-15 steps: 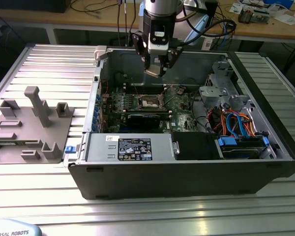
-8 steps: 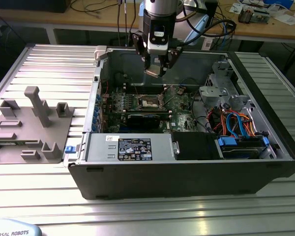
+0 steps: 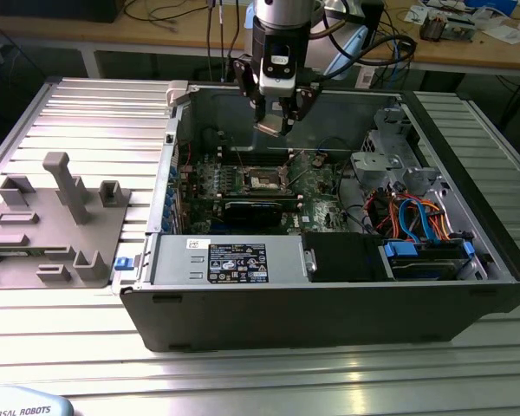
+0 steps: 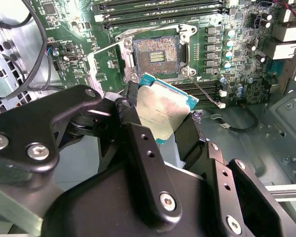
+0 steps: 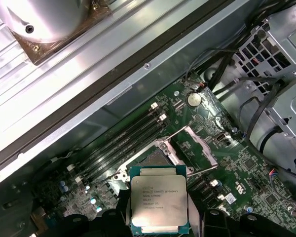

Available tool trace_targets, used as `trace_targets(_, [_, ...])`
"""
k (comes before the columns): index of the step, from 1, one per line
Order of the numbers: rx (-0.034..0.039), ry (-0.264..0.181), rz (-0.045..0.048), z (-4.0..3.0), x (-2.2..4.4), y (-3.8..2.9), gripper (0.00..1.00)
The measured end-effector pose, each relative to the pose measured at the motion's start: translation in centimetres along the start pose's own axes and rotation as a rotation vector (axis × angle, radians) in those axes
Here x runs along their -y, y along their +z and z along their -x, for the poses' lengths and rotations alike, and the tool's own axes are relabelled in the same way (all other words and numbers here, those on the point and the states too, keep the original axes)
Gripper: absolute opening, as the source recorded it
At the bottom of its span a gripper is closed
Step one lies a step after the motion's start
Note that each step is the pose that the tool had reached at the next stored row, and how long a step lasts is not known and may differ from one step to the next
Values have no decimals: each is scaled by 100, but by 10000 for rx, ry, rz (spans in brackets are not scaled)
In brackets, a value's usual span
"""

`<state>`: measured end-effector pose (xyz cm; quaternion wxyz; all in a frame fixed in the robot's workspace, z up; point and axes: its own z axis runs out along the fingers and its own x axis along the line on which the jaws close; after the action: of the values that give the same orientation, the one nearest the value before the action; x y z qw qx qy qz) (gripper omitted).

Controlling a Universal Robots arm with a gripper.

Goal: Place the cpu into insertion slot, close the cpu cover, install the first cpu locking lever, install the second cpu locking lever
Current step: 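Place the cpu into insertion slot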

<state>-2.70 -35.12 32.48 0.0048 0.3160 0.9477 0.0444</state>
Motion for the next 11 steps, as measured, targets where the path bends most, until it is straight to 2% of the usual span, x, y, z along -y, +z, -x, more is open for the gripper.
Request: trace_targets(11, [11,121,1,0,0,2,54])
